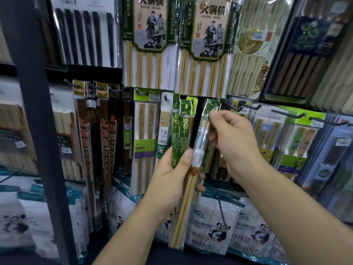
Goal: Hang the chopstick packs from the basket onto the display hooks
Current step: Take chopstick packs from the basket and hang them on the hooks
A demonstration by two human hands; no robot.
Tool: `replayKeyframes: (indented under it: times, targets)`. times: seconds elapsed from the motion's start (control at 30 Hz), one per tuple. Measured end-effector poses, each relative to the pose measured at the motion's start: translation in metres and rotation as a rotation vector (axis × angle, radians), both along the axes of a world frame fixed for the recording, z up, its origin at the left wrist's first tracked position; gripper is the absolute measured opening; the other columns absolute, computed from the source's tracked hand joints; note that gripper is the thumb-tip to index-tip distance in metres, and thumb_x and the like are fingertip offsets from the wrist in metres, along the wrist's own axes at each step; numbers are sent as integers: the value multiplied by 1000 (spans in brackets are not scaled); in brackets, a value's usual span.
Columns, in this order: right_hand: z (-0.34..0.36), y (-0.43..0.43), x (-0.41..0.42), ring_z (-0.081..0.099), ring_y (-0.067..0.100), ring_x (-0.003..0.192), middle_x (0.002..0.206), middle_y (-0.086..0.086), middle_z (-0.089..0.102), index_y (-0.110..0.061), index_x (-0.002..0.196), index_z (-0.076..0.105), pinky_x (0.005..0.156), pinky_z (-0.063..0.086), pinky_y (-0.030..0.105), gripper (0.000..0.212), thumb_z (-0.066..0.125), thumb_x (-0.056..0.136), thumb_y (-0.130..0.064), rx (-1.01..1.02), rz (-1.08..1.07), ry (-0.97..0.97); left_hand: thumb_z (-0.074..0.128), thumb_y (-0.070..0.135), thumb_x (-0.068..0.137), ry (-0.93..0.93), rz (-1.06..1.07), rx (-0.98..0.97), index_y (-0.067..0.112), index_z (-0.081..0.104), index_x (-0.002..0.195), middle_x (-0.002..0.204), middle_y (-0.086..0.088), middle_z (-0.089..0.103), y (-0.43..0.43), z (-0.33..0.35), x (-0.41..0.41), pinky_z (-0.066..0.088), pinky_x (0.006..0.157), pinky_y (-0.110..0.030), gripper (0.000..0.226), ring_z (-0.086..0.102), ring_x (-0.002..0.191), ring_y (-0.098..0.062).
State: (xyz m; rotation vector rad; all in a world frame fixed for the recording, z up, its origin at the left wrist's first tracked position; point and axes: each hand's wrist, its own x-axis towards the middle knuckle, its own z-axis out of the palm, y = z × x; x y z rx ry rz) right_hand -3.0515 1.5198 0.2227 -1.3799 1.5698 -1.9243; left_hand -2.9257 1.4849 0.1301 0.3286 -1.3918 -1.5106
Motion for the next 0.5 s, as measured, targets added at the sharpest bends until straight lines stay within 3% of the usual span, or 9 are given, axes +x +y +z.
replayKeyframes:
  times: [0.07, 0.1, 0.2, 0.3, 0.37, 0.5]
  targets:
    - [5, -3, -6, 45, 10, 51, 55, -2, 51, -16, 72, 67, 46, 38, 13, 37, 56, 104, -30, -15, -65, 0, 61, 53, 89, -55, 73, -41, 41, 73, 98, 93, 15, 77, -2, -2, 0, 53, 70, -9, 19, 72, 87, 1]
    - [6, -5, -9, 43, 14, 53, 58, 4, 48, -7, 77, 64, 46, 36, 14, 37, 55, 104, -30, -14, -89, 2, 59, 52, 89, -67, 87, -39, 35, 72, 97, 85, 16, 75, -3, -3, 1, 51, 67, -7, 23, 70, 79, 3]
    - [8, -11, -16, 35, 19, 61, 68, 8, 42, 6, 84, 56, 46, 33, 20, 43, 53, 105, -31, -7, -129, 36, 55, 46, 96, -101, 101, -21, 18, 65, 99, 67, 10, 59, -7, -5, 3, 48, 58, -17, 30, 55, 60, -6]
    - [10, -14, -17, 31, 18, 60, 62, 7, 33, 0, 76, 52, 52, 37, 22, 42, 52, 105, -31, -5, -167, 80, 55, 49, 94, -110, 108, -6, 19, 64, 98, 66, 8, 58, -9, -5, 5, 46, 54, -21, 31, 52, 58, -9]
    - [10, -15, -18, 29, 17, 55, 52, -4, 28, -1, 73, 49, 63, 44, 26, 43, 52, 105, -29, -4, -176, 104, 55, 51, 92, -119, 121, 5, 19, 63, 98, 65, 8, 57, -10, -5, 6, 45, 53, -20, 34, 52, 57, -9]
    - [9, -12, -16, 25, 7, 42, 43, -14, 27, -13, 65, 40, 80, 52, 32, 44, 51, 105, -27, 0, -182, 155, 53, 42, 103, -122, 163, 32, 19, 63, 96, 64, 8, 57, -14, -7, 9, 46, 52, -19, 26, 50, 55, -8]
